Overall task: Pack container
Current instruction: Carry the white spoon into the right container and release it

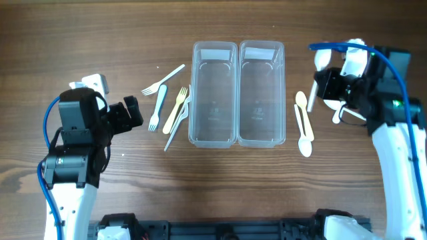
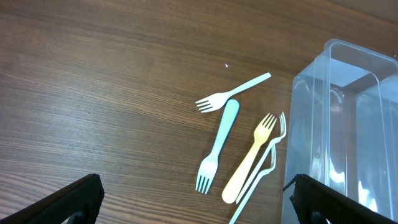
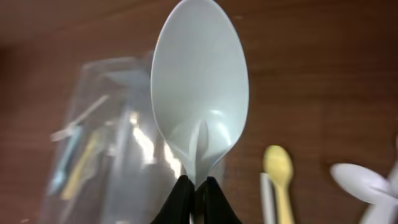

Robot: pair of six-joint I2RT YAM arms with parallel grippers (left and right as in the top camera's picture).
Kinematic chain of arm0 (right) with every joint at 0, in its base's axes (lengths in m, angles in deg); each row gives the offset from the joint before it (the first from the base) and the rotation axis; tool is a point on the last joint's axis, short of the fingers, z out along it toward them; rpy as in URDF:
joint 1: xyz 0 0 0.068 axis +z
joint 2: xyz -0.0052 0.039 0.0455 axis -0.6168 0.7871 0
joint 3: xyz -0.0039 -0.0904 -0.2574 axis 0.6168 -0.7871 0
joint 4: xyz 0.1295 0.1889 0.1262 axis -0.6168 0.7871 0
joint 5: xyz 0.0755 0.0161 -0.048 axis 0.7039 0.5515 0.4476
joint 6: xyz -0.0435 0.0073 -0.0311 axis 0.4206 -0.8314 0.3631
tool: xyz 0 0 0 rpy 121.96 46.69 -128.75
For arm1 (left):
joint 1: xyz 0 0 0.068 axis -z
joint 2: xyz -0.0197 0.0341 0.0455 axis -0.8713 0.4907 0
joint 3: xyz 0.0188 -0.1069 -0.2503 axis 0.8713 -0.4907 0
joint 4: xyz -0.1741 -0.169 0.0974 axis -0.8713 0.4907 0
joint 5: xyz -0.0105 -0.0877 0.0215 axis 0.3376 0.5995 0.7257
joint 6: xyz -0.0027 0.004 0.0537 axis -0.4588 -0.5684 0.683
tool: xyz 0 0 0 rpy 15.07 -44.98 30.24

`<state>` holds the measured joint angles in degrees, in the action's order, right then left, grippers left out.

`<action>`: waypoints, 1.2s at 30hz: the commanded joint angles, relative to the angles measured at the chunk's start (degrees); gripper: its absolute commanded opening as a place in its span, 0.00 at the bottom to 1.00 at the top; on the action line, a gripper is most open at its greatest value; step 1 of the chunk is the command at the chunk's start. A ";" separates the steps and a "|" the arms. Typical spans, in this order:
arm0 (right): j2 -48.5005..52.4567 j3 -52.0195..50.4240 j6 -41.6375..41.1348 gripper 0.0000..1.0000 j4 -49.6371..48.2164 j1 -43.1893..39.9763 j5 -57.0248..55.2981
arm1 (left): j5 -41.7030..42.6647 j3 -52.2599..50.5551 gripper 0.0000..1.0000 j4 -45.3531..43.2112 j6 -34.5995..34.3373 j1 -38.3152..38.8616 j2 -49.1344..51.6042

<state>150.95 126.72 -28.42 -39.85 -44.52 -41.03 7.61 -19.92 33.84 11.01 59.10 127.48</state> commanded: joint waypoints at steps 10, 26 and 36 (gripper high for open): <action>14.69 0.13 -13.88 0.06 -2.58 18.88 -12.15 | -0.55 1.22 1.00 -0.02 0.72 -0.26 0.04; 8.17 5.09 -6.47 0.55 -3.04 19.67 -23.21 | -0.55 1.22 1.00 -0.02 0.72 -0.26 0.04; 11.04 -0.44 2.62 0.62 0.81 8.81 -34.47 | -0.55 1.22 1.00 -0.02 0.72 -0.26 0.04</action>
<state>157.94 129.60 -28.31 -38.71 -33.66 -73.31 7.61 -19.92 33.92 11.01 59.10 127.52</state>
